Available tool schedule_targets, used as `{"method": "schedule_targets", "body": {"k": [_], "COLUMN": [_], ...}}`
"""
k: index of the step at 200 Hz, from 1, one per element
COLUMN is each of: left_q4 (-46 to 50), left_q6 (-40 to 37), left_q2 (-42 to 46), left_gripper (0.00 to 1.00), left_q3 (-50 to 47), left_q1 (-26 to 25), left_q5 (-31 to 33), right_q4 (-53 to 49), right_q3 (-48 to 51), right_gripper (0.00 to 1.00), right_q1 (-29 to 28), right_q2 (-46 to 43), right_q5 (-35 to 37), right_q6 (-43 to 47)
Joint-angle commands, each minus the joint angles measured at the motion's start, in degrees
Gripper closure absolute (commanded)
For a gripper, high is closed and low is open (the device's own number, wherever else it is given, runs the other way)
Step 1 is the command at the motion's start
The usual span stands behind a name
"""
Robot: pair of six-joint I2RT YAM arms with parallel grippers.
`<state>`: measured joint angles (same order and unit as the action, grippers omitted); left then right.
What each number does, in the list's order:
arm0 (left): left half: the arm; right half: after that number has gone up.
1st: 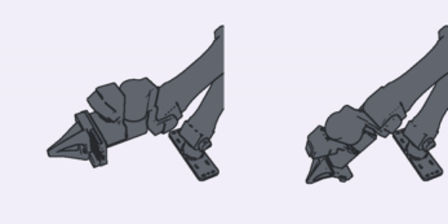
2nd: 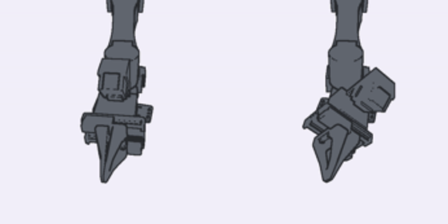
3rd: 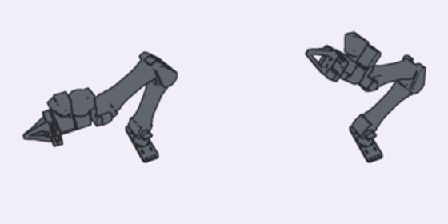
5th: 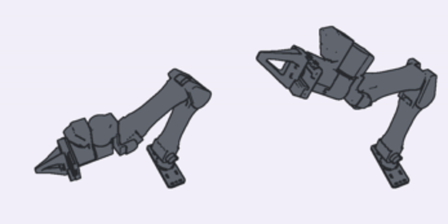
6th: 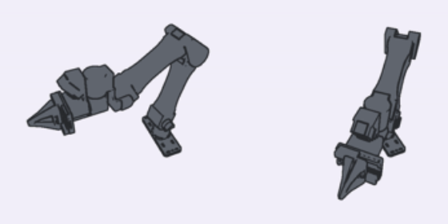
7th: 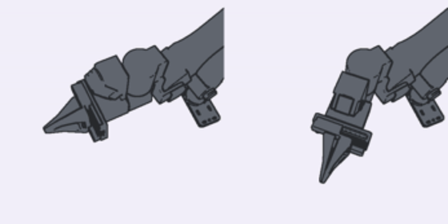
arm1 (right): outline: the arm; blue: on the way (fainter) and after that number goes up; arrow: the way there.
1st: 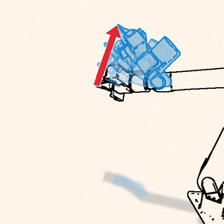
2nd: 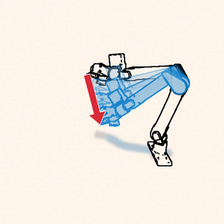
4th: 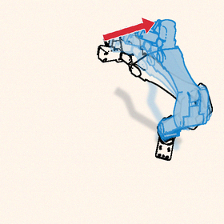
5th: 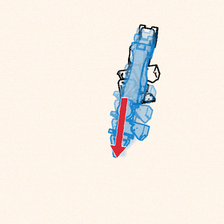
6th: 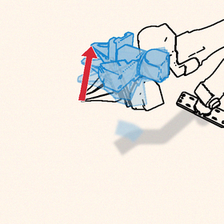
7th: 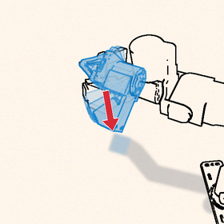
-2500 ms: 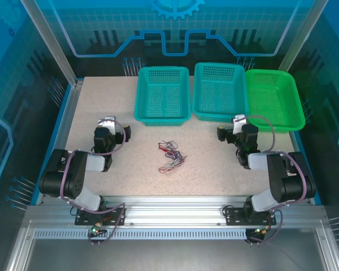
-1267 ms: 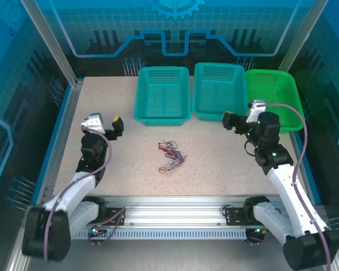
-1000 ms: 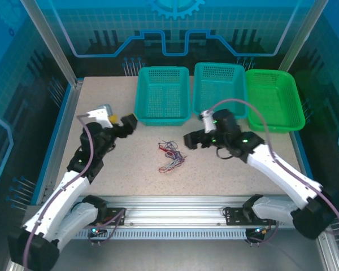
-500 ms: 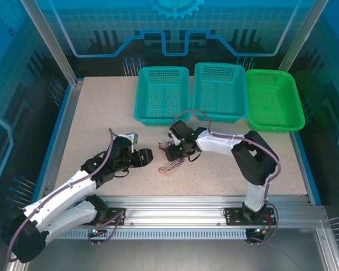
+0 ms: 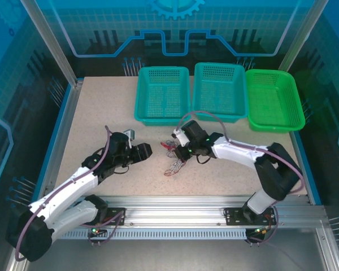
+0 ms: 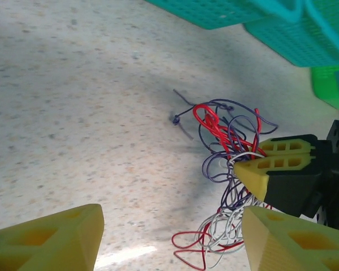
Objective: Untangle the cables
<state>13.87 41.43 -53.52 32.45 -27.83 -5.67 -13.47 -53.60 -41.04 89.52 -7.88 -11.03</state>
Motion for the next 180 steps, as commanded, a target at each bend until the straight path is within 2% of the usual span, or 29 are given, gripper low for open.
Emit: {"method": "schedule_targets", "body": {"k": [1,29,41,60,73,81,90,106,118,137,158,180], "left_q4": [-6.12,-7.04,-6.53,-4.27,-9.37,-16.78,-29.38,-45.27,-46.02,-46.72,-56.43,-59.29], "left_q6": [-0.68,2.44,1.38,-9.29,-18.21,-24.61,-30.37,-35.69,-40.40,-45.38,-43.08,-40.52], "left_q2": [0.24,-2.43,-3.00,-1.43,0.67,2.28,3.83,3.70,1.51,-4.29,-11.08,-17.48], "left_gripper": [0.36,0.37,0.39,0.44,0.45,0.43,0.40,0.40,0.40,0.40,0.40,0.40], "left_q3": [-1.15,-0.92,-0.58,-0.33,-3.28,-6.85,-12.12,-17.78,-16.51,-12.73,-10.45,-6.90], "left_q1": [0.41,1.14,2.28,3.46,3.37,3.32,2.87,2.52,2.52,2.44,2.39,2.18], "left_q5": [-6.65,-6.34,-7.17,-3.57,-1.60,-5.02,-9.25,-9.60,-10.79,-17.76,-24.04,-28.77], "right_q4": [5.04,6.50,6.50,5.07,3.86,2.85,2.04,0.36,-1.62,-5.21,-7.00,-6.44], "right_q3": [2.28,4.26,4.90,5.06,5.04,4.79,4.58,3.96,3.52,0.69,-0.27,0.07], "right_gripper": [0.98,0.98,0.98,0.99,0.99,0.99,1.00,1.00,1.00,0.99,0.99,0.99], "right_q1": [0.31,0.85,1.15,2.46,3.83,4.70,5.62,6.79,7.15,7.20,7.36,7.32], "right_q2": [-4.38,-6.46,-7.26,-8.40,-9.36,-10.10,-11.05,-12.93,-14.19,-15.80,-17.69,-19.63], "right_q5": [-6.76,-9.93,-10.26,-12.55,-16.01,-18.28,-20.89,-25.55,-28.31,-31.41,-31.94,-30.95], "right_q6": [5.11,6.11,6.00,5.85,6.16,6.28,6.34,6.82,7.65,9.17,9.28,8.14]}}
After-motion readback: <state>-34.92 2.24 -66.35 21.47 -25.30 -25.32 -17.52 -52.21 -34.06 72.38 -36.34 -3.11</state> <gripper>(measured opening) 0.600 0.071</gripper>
